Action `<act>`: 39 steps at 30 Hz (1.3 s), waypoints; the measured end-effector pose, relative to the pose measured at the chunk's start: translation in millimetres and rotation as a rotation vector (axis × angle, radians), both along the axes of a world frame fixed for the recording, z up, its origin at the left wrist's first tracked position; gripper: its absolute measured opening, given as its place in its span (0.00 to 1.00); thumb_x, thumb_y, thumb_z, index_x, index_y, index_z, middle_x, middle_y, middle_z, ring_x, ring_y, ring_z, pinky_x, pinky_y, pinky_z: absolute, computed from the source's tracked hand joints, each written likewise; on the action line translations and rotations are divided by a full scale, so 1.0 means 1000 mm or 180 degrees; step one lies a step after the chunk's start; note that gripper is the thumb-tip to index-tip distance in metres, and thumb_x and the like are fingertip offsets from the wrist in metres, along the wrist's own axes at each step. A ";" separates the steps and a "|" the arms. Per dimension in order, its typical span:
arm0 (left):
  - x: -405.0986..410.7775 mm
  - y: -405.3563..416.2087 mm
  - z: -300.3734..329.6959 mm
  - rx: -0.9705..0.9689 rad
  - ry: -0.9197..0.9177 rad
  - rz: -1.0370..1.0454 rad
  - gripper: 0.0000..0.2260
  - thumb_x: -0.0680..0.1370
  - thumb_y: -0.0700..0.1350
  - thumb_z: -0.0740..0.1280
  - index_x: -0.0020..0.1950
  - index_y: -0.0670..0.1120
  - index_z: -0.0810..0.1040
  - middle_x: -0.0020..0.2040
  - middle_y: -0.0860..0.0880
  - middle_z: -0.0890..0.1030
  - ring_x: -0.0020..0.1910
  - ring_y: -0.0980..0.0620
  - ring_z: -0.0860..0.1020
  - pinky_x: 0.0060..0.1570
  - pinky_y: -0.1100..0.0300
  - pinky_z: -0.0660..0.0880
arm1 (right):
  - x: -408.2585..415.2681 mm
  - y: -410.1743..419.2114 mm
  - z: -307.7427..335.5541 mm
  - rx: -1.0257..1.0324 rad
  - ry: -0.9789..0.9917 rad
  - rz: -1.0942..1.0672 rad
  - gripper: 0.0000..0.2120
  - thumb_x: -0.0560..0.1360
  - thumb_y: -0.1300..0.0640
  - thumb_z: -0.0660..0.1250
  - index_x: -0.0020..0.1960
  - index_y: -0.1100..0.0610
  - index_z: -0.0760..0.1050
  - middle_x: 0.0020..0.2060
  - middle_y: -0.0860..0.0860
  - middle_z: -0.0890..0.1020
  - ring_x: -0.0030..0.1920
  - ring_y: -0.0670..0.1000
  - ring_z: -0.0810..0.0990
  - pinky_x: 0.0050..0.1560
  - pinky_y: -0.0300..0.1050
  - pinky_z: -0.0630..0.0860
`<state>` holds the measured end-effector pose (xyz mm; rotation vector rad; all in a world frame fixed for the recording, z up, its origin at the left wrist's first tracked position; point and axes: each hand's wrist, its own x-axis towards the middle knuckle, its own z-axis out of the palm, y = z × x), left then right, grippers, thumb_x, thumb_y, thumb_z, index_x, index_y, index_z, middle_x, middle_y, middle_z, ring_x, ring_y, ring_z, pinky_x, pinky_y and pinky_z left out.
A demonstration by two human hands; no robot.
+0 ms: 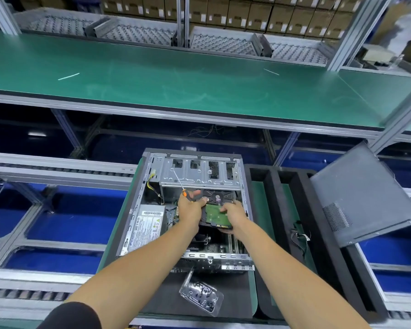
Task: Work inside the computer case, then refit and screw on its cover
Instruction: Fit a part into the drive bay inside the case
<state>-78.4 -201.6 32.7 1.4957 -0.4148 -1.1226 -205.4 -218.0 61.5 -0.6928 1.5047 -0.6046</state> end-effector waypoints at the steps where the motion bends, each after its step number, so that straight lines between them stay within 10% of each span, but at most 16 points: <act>1: 0.000 -0.003 0.000 -0.0018 0.0068 0.0096 0.11 0.76 0.32 0.72 0.54 0.42 0.75 0.51 0.47 0.80 0.50 0.48 0.79 0.52 0.54 0.77 | -0.001 0.002 0.000 0.0113 -0.0063 -0.0034 0.25 0.77 0.63 0.62 0.73 0.56 0.65 0.68 0.57 0.71 0.60 0.59 0.76 0.41 0.52 0.81; 11: -0.003 -0.018 -0.007 -0.0033 0.0441 0.0055 0.16 0.75 0.33 0.74 0.53 0.43 0.70 0.49 0.43 0.79 0.48 0.46 0.79 0.50 0.52 0.78 | 0.004 0.018 -0.034 -0.0069 -0.0769 -0.0943 0.23 0.75 0.69 0.60 0.69 0.56 0.69 0.65 0.59 0.75 0.33 0.53 0.86 0.63 0.61 0.79; 16: -0.012 -0.017 -0.010 -0.0082 0.0729 0.0160 0.18 0.73 0.31 0.75 0.52 0.43 0.68 0.50 0.43 0.75 0.51 0.45 0.77 0.66 0.40 0.73 | 0.013 0.018 -0.028 -0.0109 -0.0861 -0.1705 0.08 0.72 0.67 0.62 0.50 0.61 0.75 0.47 0.60 0.79 0.40 0.56 0.79 0.30 0.42 0.80; 21: -0.014 -0.023 -0.010 -0.0189 0.0941 0.0247 0.18 0.72 0.27 0.73 0.48 0.44 0.68 0.44 0.44 0.76 0.42 0.47 0.79 0.49 0.49 0.79 | 0.014 0.018 -0.027 0.0152 -0.0761 -0.1729 0.04 0.70 0.61 0.65 0.44 0.58 0.74 0.40 0.54 0.78 0.40 0.52 0.77 0.38 0.44 0.72; 39: -0.018 -0.033 -0.010 0.0017 0.1030 0.0304 0.12 0.76 0.36 0.73 0.47 0.45 0.71 0.44 0.45 0.79 0.43 0.48 0.78 0.47 0.54 0.75 | 0.019 -0.011 -0.031 -0.0128 -0.2006 -0.1955 0.07 0.76 0.68 0.61 0.42 0.59 0.72 0.40 0.54 0.79 0.44 0.53 0.79 0.56 0.45 0.77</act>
